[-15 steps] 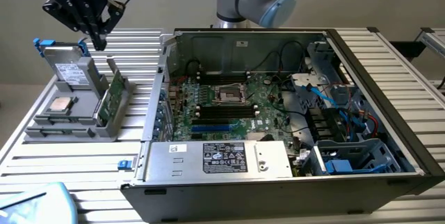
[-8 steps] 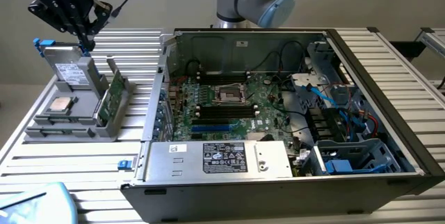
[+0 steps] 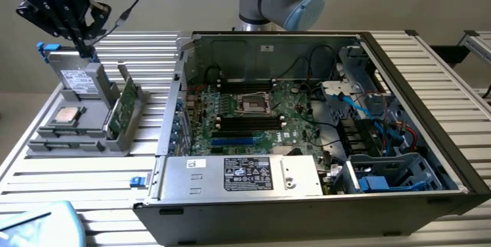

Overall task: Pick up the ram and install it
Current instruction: 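Reach for the ram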

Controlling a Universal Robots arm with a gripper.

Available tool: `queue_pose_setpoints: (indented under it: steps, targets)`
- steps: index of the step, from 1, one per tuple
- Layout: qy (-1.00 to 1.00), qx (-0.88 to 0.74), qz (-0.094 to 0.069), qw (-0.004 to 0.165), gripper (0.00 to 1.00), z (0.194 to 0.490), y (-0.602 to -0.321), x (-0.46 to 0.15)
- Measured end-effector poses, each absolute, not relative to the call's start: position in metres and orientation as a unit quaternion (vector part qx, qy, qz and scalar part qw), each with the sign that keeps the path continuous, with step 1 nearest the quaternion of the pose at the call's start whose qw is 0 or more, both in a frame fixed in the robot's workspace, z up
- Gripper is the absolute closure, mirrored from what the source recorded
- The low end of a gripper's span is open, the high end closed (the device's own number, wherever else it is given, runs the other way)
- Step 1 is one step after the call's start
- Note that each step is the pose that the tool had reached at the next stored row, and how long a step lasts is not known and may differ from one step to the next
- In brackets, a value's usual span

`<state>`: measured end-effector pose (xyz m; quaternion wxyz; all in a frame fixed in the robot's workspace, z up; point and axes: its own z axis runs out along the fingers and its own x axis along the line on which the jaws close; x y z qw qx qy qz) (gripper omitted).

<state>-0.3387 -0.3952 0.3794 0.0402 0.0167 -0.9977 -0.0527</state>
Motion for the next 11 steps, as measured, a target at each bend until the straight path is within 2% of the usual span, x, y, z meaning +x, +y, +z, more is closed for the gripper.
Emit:
queue_pose_setpoints:
  steps: [11]
  targets:
    - [-0.997, 0.029, -0.052, 0.041, 0.89, 0.378, -0.4, -0.362]
